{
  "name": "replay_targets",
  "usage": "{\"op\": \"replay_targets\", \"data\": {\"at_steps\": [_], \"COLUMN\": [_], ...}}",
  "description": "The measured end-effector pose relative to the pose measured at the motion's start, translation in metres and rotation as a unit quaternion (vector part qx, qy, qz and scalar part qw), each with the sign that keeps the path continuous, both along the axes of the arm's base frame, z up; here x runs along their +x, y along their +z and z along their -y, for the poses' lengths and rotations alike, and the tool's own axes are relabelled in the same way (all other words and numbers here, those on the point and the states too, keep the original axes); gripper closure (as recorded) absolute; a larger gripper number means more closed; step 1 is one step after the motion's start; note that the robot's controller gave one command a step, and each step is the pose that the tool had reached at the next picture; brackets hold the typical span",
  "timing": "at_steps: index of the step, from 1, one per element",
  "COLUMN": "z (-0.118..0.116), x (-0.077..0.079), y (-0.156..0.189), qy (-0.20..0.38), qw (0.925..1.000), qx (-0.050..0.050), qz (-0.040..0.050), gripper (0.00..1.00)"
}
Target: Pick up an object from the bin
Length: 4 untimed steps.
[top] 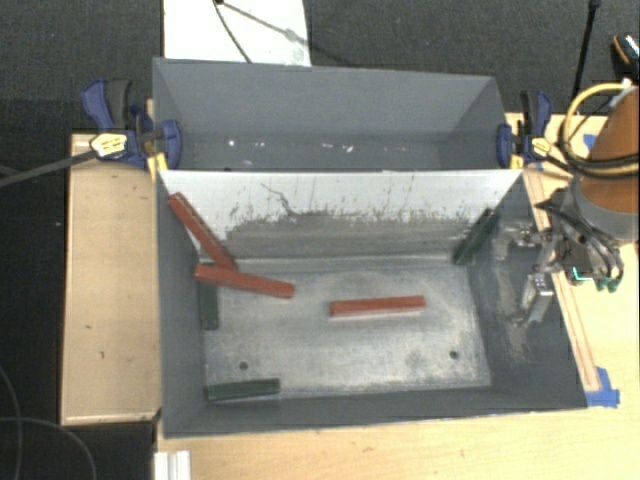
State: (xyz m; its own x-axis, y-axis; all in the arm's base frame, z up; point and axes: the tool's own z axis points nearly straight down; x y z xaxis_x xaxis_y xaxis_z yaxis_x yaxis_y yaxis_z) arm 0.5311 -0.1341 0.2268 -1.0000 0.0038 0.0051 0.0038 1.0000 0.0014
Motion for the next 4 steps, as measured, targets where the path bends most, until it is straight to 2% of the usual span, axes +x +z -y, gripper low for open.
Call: {"op": "replay_targets", "data": {"at_steps": [1,2,3,4], "z": [-0.035,-0.095,-0.125,-0.134], "x": [0.06,0.06,0.058,0.033], "y": [-0.131,-0.158,-0.084,-0.16], "qy": [0.042,0.077,0.109,0.088], "qw": [0.9991,0.9971,0.994,0.9961], "qx": [0.001,0.002,0.0,0.001], "qz": [0.0004,0.0018,0.0081,-0.0002], "gripper": [0.0,0.0,0.0,0.0]}}
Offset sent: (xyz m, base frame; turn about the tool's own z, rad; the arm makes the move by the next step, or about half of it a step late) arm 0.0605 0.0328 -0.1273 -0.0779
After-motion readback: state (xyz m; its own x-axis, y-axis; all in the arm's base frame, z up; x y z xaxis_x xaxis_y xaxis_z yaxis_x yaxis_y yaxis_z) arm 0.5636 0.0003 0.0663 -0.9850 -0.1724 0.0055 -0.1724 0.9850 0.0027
